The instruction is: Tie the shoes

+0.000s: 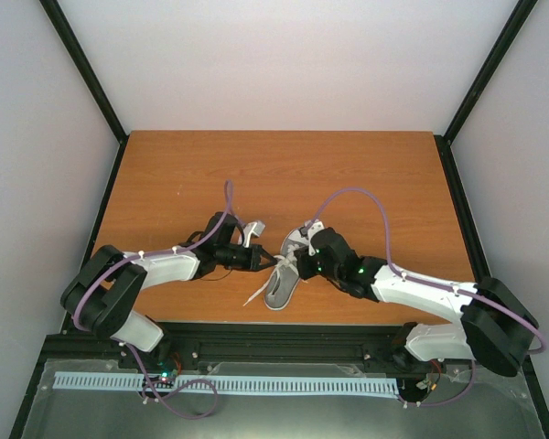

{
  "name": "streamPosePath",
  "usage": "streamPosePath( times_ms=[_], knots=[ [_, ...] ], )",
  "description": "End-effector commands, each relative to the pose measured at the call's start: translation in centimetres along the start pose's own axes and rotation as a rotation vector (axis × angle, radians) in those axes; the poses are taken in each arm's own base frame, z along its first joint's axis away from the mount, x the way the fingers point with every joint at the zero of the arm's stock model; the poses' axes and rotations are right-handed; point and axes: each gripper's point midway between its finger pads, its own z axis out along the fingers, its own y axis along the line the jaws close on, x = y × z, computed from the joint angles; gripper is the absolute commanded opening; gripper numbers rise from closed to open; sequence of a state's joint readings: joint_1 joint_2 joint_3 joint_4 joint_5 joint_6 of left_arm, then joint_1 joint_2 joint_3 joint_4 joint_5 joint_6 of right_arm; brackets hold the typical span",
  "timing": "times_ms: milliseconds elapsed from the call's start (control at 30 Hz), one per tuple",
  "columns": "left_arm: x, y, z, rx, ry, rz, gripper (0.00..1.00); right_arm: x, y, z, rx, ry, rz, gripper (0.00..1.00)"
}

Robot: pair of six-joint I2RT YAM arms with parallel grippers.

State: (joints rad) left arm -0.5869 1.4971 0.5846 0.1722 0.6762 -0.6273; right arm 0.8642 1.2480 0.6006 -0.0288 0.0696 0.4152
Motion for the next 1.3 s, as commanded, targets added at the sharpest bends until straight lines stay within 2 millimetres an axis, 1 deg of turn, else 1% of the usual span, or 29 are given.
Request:
streamPosePath(
  times_ms=[0, 133, 333, 400, 533, 667, 833, 900, 1000, 1133, 1200, 1267],
  knots=[
    [-0.9, 0.1, -0.1, -0.023, -0.026, 0.033, 0.01, 0.0, -1.1, 1.1, -0.010, 0.029, 0.109, 0.03],
    [-0.8, 1.0, -0.5, -0.078, -0.039, 0.020, 0.01, 0.4, -2.4, 1.7, 0.005, 0.044, 0.167, 0.03],
    [-0.7, 2.6, -1.3, -0.168, -0.074, -0.017, 0.01, 1.4, -4.4, 1.9, 0.043, 0.066, 0.234, 0.03],
    [-0.8, 2.9, -1.6, -0.193, -0.089, -0.027, 0.01, 1.8, -4.8, 1.9, 0.049, 0.076, 0.245, 0.03],
    [-0.9, 3.1, -2.1, -0.217, -0.110, -0.034, 0.01, 2.5, -5.4, 1.9, 0.063, 0.087, 0.261, 0.03],
    [-1.1, 3.9, -2.9, -0.267, -0.135, -0.054, 0.01, 3.0, -6.0, 1.8, 0.074, 0.096, 0.274, 0.03],
    [-1.1, 6.1, -3.9, -0.295, -0.154, -0.139, 0.01, 3.4, -6.6, 1.6, 0.086, 0.097, 0.290, 0.03],
    [-1.0, 6.6, -4.1, -0.286, -0.152, -0.158, 0.01, 3.6, -6.7, 1.5, 0.090, 0.098, 0.293, 0.03],
    [-1.1, 6.8, -4.2, -0.280, -0.147, -0.162, 0.01, 3.6, -6.9, 1.4, 0.094, 0.097, 0.294, 0.03],
    [-1.3, 6.3, -4.1, -0.261, -0.141, -0.143, 0.01, 3.5, -6.9, 1.4, 0.086, 0.094, 0.289, 0.03],
    [-1.5, 5.7, -4.0, -0.235, -0.137, -0.114, 0.01, 2.7, -6.2, 1.3, 0.047, 0.076, 0.268, 0.03],
    [-1.6, 5.0, -3.9, -0.207, -0.122, -0.066, 0.01, 1.4, -5.1, 1.1, -0.004, 0.053, 0.224, 0.03]
  ],
)
